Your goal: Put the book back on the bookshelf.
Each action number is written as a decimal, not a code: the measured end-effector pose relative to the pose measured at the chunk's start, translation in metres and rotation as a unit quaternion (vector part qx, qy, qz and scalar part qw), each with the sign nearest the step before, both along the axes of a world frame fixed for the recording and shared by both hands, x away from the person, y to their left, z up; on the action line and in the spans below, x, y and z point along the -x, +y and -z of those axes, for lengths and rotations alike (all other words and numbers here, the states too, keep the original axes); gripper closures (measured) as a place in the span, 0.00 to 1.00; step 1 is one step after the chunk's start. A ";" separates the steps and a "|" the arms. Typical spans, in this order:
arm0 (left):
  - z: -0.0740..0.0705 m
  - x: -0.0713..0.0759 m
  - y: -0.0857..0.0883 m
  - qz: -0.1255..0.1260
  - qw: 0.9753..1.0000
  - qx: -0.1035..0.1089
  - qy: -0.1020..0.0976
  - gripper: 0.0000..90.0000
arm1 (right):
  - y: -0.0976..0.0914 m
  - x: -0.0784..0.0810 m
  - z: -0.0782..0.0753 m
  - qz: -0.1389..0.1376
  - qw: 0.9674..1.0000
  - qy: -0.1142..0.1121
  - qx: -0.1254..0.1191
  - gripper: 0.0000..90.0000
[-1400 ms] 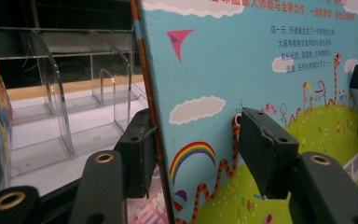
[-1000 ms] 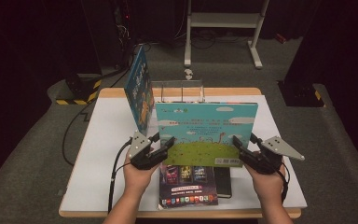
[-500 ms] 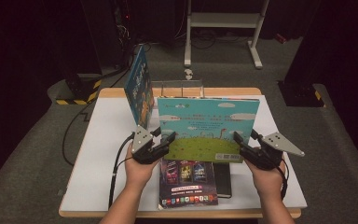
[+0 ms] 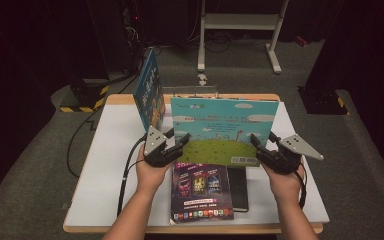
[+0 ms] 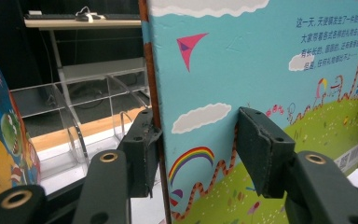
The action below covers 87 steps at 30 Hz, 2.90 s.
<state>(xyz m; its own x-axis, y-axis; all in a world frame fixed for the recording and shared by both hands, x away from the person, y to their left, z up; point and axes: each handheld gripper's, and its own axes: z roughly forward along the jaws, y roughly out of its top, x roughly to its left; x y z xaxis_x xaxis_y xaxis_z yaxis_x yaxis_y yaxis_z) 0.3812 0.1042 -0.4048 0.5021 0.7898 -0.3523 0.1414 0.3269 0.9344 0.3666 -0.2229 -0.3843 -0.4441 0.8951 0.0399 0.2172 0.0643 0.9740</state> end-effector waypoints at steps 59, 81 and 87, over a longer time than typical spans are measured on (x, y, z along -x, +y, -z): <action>0.044 0.052 0.063 -0.073 0.997 -0.019 0.010 0.49 | -0.003 0.041 -0.006 -0.144 0.988 -0.050 -0.023 0.50; 0.053 0.059 0.084 -0.081 0.996 0.000 0.026 0.49 | 0.003 0.039 -0.009 -0.191 0.979 -0.027 -0.061 0.89; 0.052 0.060 0.085 -0.083 0.996 0.007 0.026 0.49 | 0.026 0.043 -0.016 -0.179 0.982 -0.039 -0.039 0.90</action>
<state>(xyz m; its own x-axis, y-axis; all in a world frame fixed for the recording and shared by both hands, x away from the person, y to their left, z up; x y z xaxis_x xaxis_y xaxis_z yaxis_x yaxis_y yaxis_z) 0.3216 0.1894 -0.4567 0.3455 0.8552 -0.3863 0.1313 0.3635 0.9223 0.3241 -0.1971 -0.3680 -0.7344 0.6765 0.0543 0.1177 0.0481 0.9919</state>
